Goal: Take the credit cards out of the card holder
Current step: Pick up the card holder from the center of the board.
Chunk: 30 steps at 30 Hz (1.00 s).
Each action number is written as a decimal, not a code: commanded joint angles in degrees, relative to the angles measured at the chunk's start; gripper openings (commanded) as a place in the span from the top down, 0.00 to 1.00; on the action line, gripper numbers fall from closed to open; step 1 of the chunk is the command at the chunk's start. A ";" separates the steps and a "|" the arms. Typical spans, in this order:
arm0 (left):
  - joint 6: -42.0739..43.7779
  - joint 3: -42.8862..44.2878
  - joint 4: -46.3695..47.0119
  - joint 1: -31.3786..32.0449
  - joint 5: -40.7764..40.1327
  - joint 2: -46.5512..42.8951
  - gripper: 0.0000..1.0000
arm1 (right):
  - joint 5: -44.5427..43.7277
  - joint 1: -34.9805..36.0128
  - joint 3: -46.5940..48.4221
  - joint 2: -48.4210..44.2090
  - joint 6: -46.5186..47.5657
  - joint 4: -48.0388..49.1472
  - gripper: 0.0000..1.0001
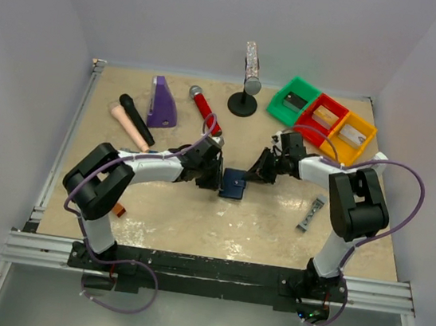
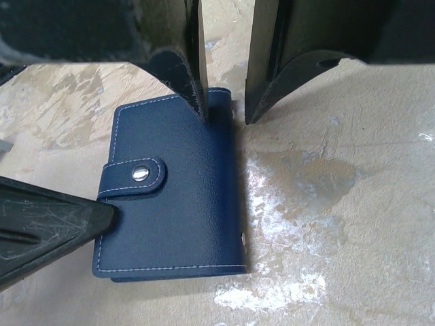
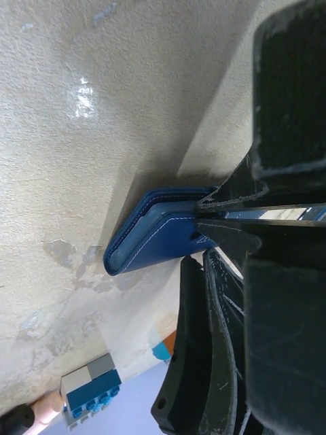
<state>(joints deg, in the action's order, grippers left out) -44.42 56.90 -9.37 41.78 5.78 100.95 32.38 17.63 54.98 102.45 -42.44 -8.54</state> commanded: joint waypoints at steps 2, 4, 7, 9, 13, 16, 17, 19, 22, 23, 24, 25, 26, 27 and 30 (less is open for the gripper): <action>-0.75 -0.39 2.16 0.14 -0.42 -3.73 0.67 | 1.02 0.30 -1.10 -3.48 0.51 -0.51 1.00; -1.10 -1.79 2.16 0.15 -0.94 -6.36 0.67 | 0.41 0.30 -2.07 -5.06 1.04 -1.30 1.00; -1.80 -4.78 2.60 0.06 -2.35 -11.37 0.67 | -1.88 0.30 -4.52 -9.01 1.56 -1.84 1.00; -2.59 -7.67 2.77 0.06 -3.58 -14.79 0.66 | -2.50 0.30 -5.84 -11.83 2.27 -2.10 1.00; -4.88 -13.03 4.61 0.14 -4.90 -21.83 0.66 | -2.76 0.30 -7.96 -16.66 3.32 -2.80 1.00; -6.55 -17.69 8.03 0.06 -4.47 -26.14 0.64 | -2.06 0.48 -9.18 -20.00 5.08 -4.29 1.00; -7.07 -19.18 10.48 0.14 -4.20 -27.46 0.63 | -1.71 0.48 -9.63 -21.32 5.86 -4.56 1.00; -8.04 -22.43 12.61 0.06 -4.02 -29.83 0.61 | -1.36 0.83 -10.77 -24.22 6.66 -5.08 1.00; -8.92 -25.34 13.32 0.06 -4.46 -33.34 0.54 | -1.09 1.62 -12.09 -28.87 7.54 -6.75 1.00; -8.93 -26.66 14.02 0.06 -4.29 -34.49 0.51 | -0.48 1.97 -12.26 -30.19 7.72 -7.02 1.00; -9.10 -28.24 14.81 0.06 -4.11 -35.81 0.48 | -0.04 2.32 -12.35 -31.25 7.89 -7.54 1.00; -9.36 -29.30 15.68 0.06 -4.11 -37.47 0.45 | 0.48 2.76 -12.44 -32.48 8.07 -8.24 1.00; -9.45 -30.35 16.65 0.06 -4.11 -38.88 0.41 | 1.19 3.37 -12.44 -33.62 8.42 -8.69 1.00; -9.45 -31.84 17.79 0.06 -4.02 -40.72 0.38 | 1.80 3.90 -12.44 -34.85 8.68 -8.87 1.00; -9.02 -36.23 24.37 0.06 -2.36 -46.52 0.31 | 5.31 5.92 -11.92 -37.41 9.12 -9.31 1.00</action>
<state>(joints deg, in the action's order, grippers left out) -52.88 24.91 3.92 41.76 2.20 60.93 31.75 21.34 42.52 68.64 -35.20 -17.17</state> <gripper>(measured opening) 0.656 0.049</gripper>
